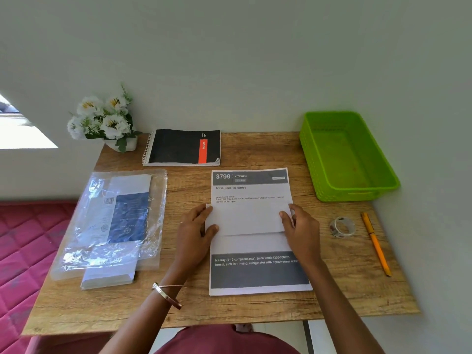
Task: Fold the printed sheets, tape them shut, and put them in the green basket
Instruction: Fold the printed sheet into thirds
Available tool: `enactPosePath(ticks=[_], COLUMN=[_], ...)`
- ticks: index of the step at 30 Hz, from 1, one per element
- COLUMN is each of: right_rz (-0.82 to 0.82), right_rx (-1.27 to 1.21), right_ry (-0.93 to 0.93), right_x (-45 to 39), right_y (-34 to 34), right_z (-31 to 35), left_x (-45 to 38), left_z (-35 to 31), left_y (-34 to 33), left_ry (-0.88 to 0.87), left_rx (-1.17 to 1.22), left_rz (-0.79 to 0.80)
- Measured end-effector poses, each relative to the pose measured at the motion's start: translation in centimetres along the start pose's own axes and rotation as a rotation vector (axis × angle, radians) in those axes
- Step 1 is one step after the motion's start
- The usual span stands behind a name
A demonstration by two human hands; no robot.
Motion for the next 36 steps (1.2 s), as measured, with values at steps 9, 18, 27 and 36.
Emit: enactPosePath(ticks=[9, 18, 27, 36], right_rz=[0.203, 0.349, 0.22, 0.459], right_rx=[0.21, 0.394, 0.042, -0.323], right_ry=[-0.03, -0.057, 0.022, 0.428], right_x=[-0.4, -0.2, -0.2, 4.0], right_y=[-1.2, -2.0, -1.8, -9.6], right_z=[-0.2, 0.3, 4.5, 18.9], left_x=[0.4, 0.5, 4.5, 9.5], left_z=[-0.3, -0.6, 0.9, 12.2], left_y=[0.0, 0.2, 7.7, 16.9], left_ry=[-0.024, 0.021, 0.032, 0.259], left_rx=[0.018, 0.052, 0.201, 0.046], left_rz=[-0.044, 0.019, -0.214, -0.538])
Point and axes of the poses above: each hand's wrist, its own x-axis away from the middle knuckle, its own y-axis out of the back of the hand, z = x × y, the point moved 9 cm from there along -x, towards the middle knuckle, and after that the axes turned 14 degrees about y, right-handed, at the moved point
